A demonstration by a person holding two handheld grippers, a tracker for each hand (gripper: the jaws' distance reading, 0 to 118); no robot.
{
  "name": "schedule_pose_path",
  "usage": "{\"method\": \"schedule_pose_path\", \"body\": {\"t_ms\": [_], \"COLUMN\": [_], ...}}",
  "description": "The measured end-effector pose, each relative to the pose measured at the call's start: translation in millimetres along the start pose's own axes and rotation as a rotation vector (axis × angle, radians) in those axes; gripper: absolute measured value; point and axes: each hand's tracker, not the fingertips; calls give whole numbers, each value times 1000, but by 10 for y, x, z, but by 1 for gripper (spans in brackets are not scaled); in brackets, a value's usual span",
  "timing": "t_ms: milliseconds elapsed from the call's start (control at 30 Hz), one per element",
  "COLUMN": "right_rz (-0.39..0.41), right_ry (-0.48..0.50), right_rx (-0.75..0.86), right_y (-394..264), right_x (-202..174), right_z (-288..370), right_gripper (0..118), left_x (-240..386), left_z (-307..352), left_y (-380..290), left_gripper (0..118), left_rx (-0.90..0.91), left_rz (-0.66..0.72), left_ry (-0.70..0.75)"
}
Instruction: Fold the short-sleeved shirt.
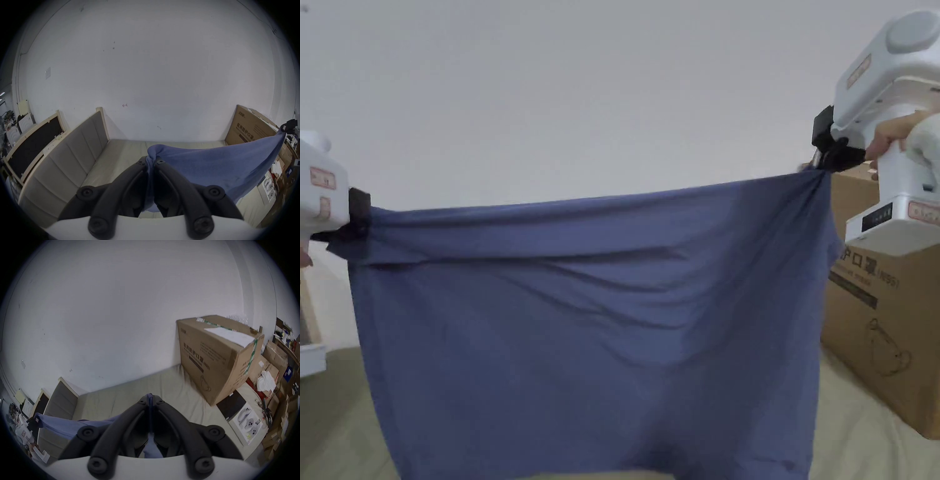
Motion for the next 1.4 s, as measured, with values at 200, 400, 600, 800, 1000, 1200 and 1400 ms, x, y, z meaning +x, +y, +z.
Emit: {"method": "schedule_pose_path", "body": {"t_ms": [200,400,600,800,1000,1200,1400], "right_rz": [20,39,51,64,14,-22,15], "right_ry": [15,-2,-85,-184,-219,-224,-133], "right_rx": [62,58,-56,-278,-470,-571,-448], "right_y": [144,13,-427,-1313,-2433,-2933,-2704], "right_x": [-141,-240,-181,80,443,692,619], "right_z": [194,-46,-908,-2185,-2996,-3101,-2417], "right_gripper": [3,3,3,3,3,3,3], "left_x": [-83,-77,41,254,338,62,-71], "left_z": [-122,-416,-1068,-1966,-2378,-2293,-1670], "left_y": [285,119,-499,-1581,-2837,-3353,-3081], "left_gripper": [5,5,5,5,5,5,5], "left_rx": [37,24,-92,-315,-484,-558,-468], "left_rz": [8,10,-40,-81,-69,-32,-5], "left_ry": [7,26,50,90,106,90,54]}}
